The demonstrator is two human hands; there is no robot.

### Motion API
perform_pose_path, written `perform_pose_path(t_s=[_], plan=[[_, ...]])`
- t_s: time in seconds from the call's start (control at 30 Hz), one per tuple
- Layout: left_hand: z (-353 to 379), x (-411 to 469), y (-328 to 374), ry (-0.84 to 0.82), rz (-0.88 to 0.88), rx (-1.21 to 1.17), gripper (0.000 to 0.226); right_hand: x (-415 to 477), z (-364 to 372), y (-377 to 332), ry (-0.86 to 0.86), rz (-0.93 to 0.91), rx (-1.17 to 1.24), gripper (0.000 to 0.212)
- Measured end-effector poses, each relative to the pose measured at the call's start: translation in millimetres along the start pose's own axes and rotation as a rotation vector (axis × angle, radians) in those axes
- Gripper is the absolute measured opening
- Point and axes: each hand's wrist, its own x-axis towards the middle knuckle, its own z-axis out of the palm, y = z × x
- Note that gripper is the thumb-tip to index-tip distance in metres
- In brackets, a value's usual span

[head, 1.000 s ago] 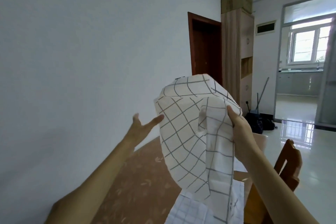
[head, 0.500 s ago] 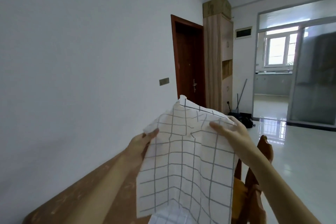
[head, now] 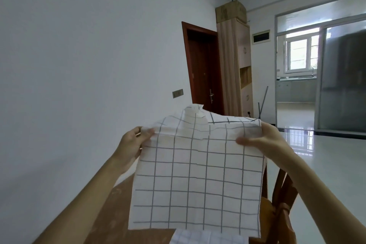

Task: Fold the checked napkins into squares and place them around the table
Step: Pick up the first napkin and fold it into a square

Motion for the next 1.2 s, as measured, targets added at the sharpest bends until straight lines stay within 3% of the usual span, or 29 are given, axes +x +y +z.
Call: perform_pose_path(t_s=[0.07,0.23,0.37,0.47,0.67,0.9,1.03,1.2], plan=[[-8,-1,13,-0.034,0.069,0.106,0.030,2,-5,-6,0.010,-0.047,-0.018,0.046],[-21,-5,39,-0.095,0.202,0.212,0.017,0,-9,-23,0.046,-0.220,-0.045,0.040],[-25,-6,49,-0.074,0.231,0.213,0.024,2,-5,-27,0.037,-0.328,-0.057,0.038],[-31,-6,50,-0.039,0.215,0.219,0.013,4,-3,-26,0.019,-0.373,-0.045,0.041],[-45,-11,50,0.011,0.136,0.177,0.022,6,-1,-17,-0.040,-0.411,-0.114,0.085],[-57,-18,54,-0.035,0.105,0.168,0.028,6,-2,-11,-0.082,-0.468,-0.111,0.068],[-61,-20,56,-0.015,0.139,0.234,0.054,2,-3,-15,-0.082,-0.418,-0.106,0.067],[-54,-22,61,-0.008,0.099,0.191,0.041,-5,-5,-17,-0.094,-0.327,-0.083,0.071]])
